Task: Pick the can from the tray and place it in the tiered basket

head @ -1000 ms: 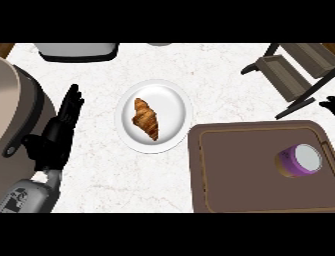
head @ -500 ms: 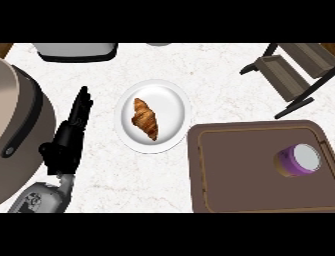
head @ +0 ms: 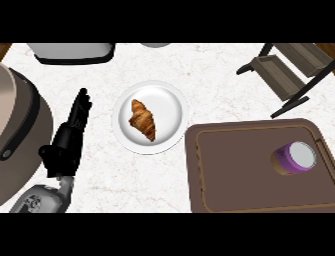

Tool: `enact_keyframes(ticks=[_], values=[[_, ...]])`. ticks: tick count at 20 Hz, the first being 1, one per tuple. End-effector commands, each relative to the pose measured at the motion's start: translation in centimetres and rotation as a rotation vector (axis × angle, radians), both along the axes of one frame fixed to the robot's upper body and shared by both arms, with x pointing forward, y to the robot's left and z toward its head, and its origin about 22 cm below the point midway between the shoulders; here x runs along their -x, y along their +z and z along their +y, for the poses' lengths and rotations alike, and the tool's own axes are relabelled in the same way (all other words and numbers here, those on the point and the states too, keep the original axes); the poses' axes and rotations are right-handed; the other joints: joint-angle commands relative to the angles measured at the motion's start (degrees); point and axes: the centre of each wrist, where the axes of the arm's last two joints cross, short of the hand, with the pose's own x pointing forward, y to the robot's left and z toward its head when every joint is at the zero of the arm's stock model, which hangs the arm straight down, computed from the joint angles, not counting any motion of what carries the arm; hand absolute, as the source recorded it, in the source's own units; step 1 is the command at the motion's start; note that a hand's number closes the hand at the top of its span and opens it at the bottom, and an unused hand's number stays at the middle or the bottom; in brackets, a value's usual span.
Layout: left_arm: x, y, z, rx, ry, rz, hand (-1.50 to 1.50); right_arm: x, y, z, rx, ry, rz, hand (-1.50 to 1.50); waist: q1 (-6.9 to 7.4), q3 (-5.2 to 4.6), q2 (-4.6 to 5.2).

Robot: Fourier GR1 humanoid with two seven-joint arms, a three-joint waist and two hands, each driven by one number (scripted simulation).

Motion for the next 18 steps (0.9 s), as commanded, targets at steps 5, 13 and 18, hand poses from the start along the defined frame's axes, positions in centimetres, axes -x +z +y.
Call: enact_keyframes(ticks=[5,13,18], values=[[-0.2,0.1,-0.8,-0.005,0.003,-0.015,0.00,1.7,1.4,6.5,0.419,0.067,-0.097,-1.50,0.78,-0.05,0.43],[-1.1,1.4,-1.3,-0.004,-0.019,-0.005,0.00,3.5,-0.8,8.8,0.501,0.061,-0.096,-1.50,1.12,-0.14,0.46],[-0.7,0.9,0.0,-0.006,-0.024,-0.014,0.00,3.1,-1.4,11.1,0.600,0.078,-0.049,-1.50,1.54,-0.17,0.50]])
